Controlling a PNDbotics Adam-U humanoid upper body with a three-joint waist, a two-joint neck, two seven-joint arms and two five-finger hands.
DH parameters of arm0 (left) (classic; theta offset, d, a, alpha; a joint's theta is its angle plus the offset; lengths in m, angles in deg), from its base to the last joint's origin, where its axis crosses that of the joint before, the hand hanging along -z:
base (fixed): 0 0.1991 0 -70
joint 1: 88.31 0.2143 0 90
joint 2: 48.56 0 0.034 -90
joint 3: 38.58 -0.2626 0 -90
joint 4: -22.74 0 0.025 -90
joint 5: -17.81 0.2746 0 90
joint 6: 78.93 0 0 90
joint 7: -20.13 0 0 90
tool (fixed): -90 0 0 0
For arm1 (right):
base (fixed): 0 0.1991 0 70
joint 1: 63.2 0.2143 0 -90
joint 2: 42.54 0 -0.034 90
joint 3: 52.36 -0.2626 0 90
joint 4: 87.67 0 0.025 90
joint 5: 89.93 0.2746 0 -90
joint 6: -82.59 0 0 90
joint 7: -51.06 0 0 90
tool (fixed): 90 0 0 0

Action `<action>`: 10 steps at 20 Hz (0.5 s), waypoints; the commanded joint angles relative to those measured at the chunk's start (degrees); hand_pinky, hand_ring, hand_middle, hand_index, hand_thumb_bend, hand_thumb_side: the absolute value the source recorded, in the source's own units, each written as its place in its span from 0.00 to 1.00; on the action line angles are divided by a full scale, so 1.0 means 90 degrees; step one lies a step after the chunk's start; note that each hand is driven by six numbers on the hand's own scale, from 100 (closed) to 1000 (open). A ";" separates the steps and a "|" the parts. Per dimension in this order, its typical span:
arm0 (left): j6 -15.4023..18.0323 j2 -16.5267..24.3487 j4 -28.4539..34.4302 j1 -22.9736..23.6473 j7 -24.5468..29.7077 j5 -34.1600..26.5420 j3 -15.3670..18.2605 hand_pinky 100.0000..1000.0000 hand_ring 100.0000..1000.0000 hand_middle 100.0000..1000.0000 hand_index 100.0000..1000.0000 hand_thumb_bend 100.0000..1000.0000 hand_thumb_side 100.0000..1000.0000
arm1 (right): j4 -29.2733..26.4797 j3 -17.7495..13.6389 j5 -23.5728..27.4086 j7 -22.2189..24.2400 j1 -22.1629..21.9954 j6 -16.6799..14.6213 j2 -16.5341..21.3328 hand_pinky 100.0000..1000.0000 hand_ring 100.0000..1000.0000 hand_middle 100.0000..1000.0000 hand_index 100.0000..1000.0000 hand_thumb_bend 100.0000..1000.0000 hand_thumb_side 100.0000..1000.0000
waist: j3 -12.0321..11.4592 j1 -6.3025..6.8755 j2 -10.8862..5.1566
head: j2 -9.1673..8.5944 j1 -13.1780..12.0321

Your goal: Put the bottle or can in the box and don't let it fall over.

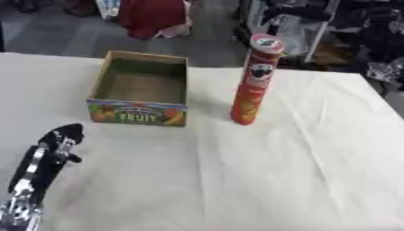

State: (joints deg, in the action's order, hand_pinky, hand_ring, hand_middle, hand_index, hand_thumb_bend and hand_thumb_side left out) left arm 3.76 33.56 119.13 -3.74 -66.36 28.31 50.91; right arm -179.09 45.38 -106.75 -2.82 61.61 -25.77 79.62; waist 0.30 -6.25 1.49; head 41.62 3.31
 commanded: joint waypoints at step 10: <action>0.0017 0.0112 0.0060 -0.0033 0.0058 0.0035 -0.0052 0.49 0.74 0.62 0.80 0.53 0.84 | 0.2353 0.0371 -0.0756 0.0694 0.1848 -0.0190 -0.0932 0.85 0.98 1.00 1.00 0.06 0.88 | -0.0087 -0.0021 -0.0004 | -0.0247 0.0282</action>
State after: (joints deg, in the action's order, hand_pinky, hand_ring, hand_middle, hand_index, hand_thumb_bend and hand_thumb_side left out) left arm 3.80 33.58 118.82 -3.48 -66.03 28.43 50.57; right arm -159.68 49.24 -112.50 3.05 76.89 -27.26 71.12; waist -0.54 -6.57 1.89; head 40.15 5.51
